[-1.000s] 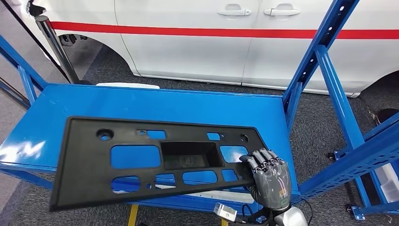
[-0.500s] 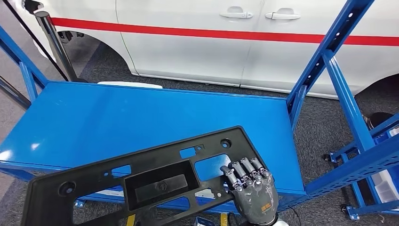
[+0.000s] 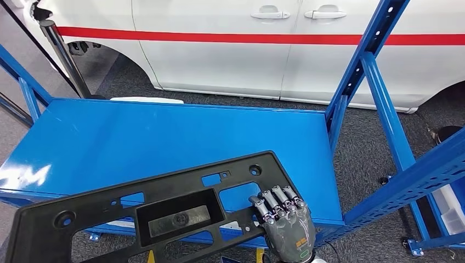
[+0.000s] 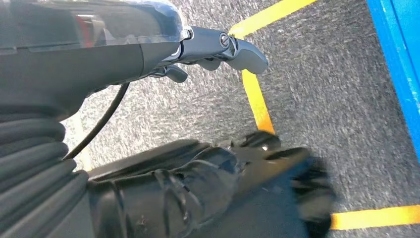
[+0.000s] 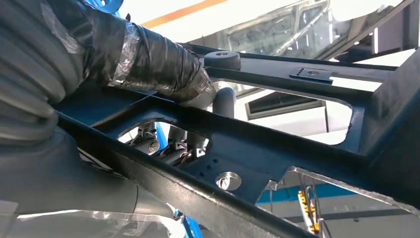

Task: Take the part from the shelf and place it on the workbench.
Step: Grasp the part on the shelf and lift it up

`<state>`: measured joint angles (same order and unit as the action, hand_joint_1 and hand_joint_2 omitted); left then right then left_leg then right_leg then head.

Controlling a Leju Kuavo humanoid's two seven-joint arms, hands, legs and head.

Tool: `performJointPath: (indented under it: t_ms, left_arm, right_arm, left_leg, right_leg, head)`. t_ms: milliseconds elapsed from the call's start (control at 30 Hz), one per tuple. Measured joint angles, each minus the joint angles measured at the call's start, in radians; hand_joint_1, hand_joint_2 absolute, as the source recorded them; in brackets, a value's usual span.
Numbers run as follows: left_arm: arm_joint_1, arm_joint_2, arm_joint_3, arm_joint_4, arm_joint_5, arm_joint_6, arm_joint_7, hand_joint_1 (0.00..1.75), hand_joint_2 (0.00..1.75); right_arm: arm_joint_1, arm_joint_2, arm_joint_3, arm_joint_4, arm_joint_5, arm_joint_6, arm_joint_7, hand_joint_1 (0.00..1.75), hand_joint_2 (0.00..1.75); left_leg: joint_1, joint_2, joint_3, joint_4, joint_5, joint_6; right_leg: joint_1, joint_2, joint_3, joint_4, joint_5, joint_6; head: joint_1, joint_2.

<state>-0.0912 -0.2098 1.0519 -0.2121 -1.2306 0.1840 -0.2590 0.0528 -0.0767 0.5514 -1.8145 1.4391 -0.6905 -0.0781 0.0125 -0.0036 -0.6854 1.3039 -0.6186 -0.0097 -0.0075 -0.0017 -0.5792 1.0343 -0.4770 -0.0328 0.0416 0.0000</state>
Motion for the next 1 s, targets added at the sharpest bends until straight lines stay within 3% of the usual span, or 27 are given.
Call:
performJointPath:
  t_ms: [33, 67, 133, 167, 200, 333, 400, 467, 500, 533, 567, 633, 700, 800, 867, 900, 1000]
  left_arm:
    - [0.0, 0.0, 0.0, 0.0, 0.0, 0.009, 0.004, 0.0, 1.75]
    - [0.001, 0.0, 0.0, 0.0, -0.001, 0.018, 0.007, 0.0, 1.75]
    - [0.0, 0.0, 0.0, 0.0, -0.005, 0.035, 0.015, 0.0, 1.75]
    - [-0.001, 0.0, 0.0, 0.0, -0.007, 0.04, 0.017, 0.0, 1.75]
    - [-0.002, 0.0, 0.0, 0.0, -0.008, 0.043, 0.019, 0.0, 1.75]
    - [-0.001, -0.002, 0.0, 0.0, -0.009, 0.046, 0.02, 0.0, 1.75]
    - [-0.002, -0.004, 0.0, 0.0, -0.009, 0.046, 0.021, 0.0, 1.75]
    - [-0.003, -0.005, 0.0, 0.0, -0.012, 0.046, 0.025, 0.0, 1.75]
    - [-0.002, -0.005, 0.0, 0.0, -0.014, 0.046, 0.028, 0.0, 1.75]
    - [-0.002, -0.005, 0.0, 0.0, -0.016, 0.046, 0.031, 0.0, 1.75]
    - [-0.001, -0.005, 0.0, 0.0, -0.017, 0.046, 0.033, 0.0, 1.75]
    - [-0.001, -0.006, 0.0, 0.0, -0.017, 0.046, 0.036, 0.0, 1.75]
    - [-0.002, -0.006, 0.0, 0.0, -0.018, 0.046, 0.037, 0.0, 1.75]
    - [-0.002, -0.006, 0.0, 0.0, -0.018, 0.047, 0.037, 0.0, 1.75]
    - [-0.002, -0.006, 0.0, 0.0, -0.018, 0.047, 0.037, 0.0, 1.75]
    - [-0.002, -0.006, 0.0, 0.0, -0.018, 0.047, 0.036, 0.0, 1.75]
    - [-0.002, -0.006, 0.0, 0.0, -0.019, 0.045, 0.036, 0.0, 1.75]
  right_arm:
    - [0.0, 0.0, 0.001, 0.004, -0.004, 0.0, 0.002, 1.75, 1.75]
    - [0.0, 0.0, 0.002, 0.008, -0.009, 0.0, 0.003, 1.75, 1.75]
    - [-0.001, 0.0, 0.002, 0.014, -0.019, 0.0, 0.004, 1.75, 1.75]
    - [-0.002, 0.0, 0.002, 0.017, -0.023, 0.0, 0.004, 1.75, 1.75]
    - [-0.002, 0.0, 0.002, 0.019, -0.026, 0.0, 0.005, 1.75, 1.75]
    - [-0.004, 0.0, 0.002, 0.025, -0.028, 0.0, 0.005, 1.75, 1.75]
    - [-0.006, -0.001, 0.002, 0.029, -0.033, 0.0, 0.005, 1.75, 1.75]
    - [-0.007, -0.001, 0.002, 0.035, -0.043, 0.0, 0.005, 1.75, 1.75]
    - [-0.007, -0.001, 0.002, 0.038, -0.048, 0.0, 0.005, 1.75, 1.75]
    - [-0.007, -0.001, 0.002, 0.042, -0.052, 0.0, 0.004, 1.75, 1.75]
    - [-0.008, -0.001, 0.002, 0.045, -0.057, 0.0, 0.004, 1.75, 1.75]
    - [-0.011, -0.001, 0.002, 0.051, -0.065, 0.0, 0.0, 1.75, 1.75]
    - [-0.016, -0.001, 0.002, 0.054, -0.072, 0.0, -0.004, 1.75, 1.75]
    - [-0.018, -0.001, 0.002, 0.058, -0.078, 0.0, -0.005, 1.75, 1.75]
    - [-0.022, 0.0, 0.002, 0.062, -0.083, 0.0, -0.006, 1.75, 1.75]
    - [-0.024, 0.0, 0.002, 0.063, -0.087, 0.0, -0.006, 1.75, 1.75]
    - [-0.026, 0.001, 0.002, 0.07, -0.096, 0.0, -0.009, 1.75, 1.75]
  left_leg:
    - [0.0, 0.0, -0.004, 0.008, 0.01, 0.001]
    - [0.0, 0.0, 0.014, -0.028, 0.038, 0.004]
    - [-0.003, 0.0, 0.081, -0.17, 0.109, 0.016]
    - [-0.005, 0.0, 0.109, -0.232, 0.13, 0.022]
    - [-0.008, -0.001, 0.125, -0.269, 0.14, 0.027]
    - [-0.007, 0.0, 0.131, -0.296, 0.151, 0.043]
    - [-0.001, 0.003, 0.133, -0.307, 0.161, 0.053]
    - [-0.002, 0.004, 0.129, -0.306, 0.163, 0.057]
    - [-0.002, 0.005, 0.127, -0.305, 0.164, 0.057]
    - [-0.002, 0.005, 0.125, -0.302, 0.164, 0.057]
    - [-0.002, 0.006, 0.124, -0.299, 0.164, 0.056]
    - [-0.002, 0.004, 0.122, -0.291, 0.161, 0.052]
    - [-0.006, 0.003, 0.116, -0.281, 0.16, 0.043]
    - [-0.007, 0.002, 0.108, -0.279, 0.165, 0.025]
    - [-0.004, 0.001, 0.095, -0.255, 0.139, 0.014]
    - [-0.002, 0.001, 0.079, -0.215, 0.106, 0.009]
    - [0.0, 0.002, 0.015, -0.03, -0.002, 0.001]
  right_leg:
    - [0.001, 0.0, 0.001, 0.0, 0.0, 0.0]
    - [0.003, 0.001, 0.003, 0.0, 0.0, 0.0]
    - [0.005, 0.002, 0.006, 0.001, -0.001, 0.0]
    - [0.006, 0.003, 0.005, 0.002, -0.001, 0.002]
    - [0.007, 0.003, 0.002, 0.003, 0.0, 0.006]
    - [0.006, 0.004, -0.003, 0.009, -0.005, 0.025]
    - [0.005, 0.004, -0.032, 0.079, -0.055, 0.034]
    - [0.001, 0.004, -0.089, 0.209, -0.122, 0.042]
    - [-0.001, 0.004, -0.11, 0.258, -0.137, 0.045]
    - [-0.003, 0.003, -0.116, 0.276, -0.135, 0.047]
    - [-0.006, 0.003, -0.101, 0.252, -0.113, 0.049]
    - [-0.01, 0.002, -0.031, 0.122, -0.051, 0.048]
    - [-0.008, 0.003, 0.014, 0.025, -0.019, 0.042]
    - [-0.005, 0.005, 0.01, 0.009, -0.009, 0.027]
    - [-0.007, 0.003, 0.004, 0.003, 0.002, 0.012]
    - [-0.008, 0.001, -0.002, 0.001, 0.008, 0.005]
    - [-0.004, -0.002, -0.025, 0.002, 0.023, -0.001]
  head:
    - [0.0, 0.0]
    - [0.0, 0.0]
    - [0.0, 0.0]
    - [0.0, 0.0]
    - [0.0, 0.0]
    - [0.001, 0.0]
    - [0.002, 0.0]
    - [0.003, 0.0]
    - [0.003, 0.0]
    - [0.003, 0.0]
    - [0.003, 0.0]
    - [0.003, 0.0]
    - [0.002, 0.0]
    - [0.002, 0.0]
    - [0.002, 0.0]
    - [0.001, 0.0]
    - [0.001, 0.0]
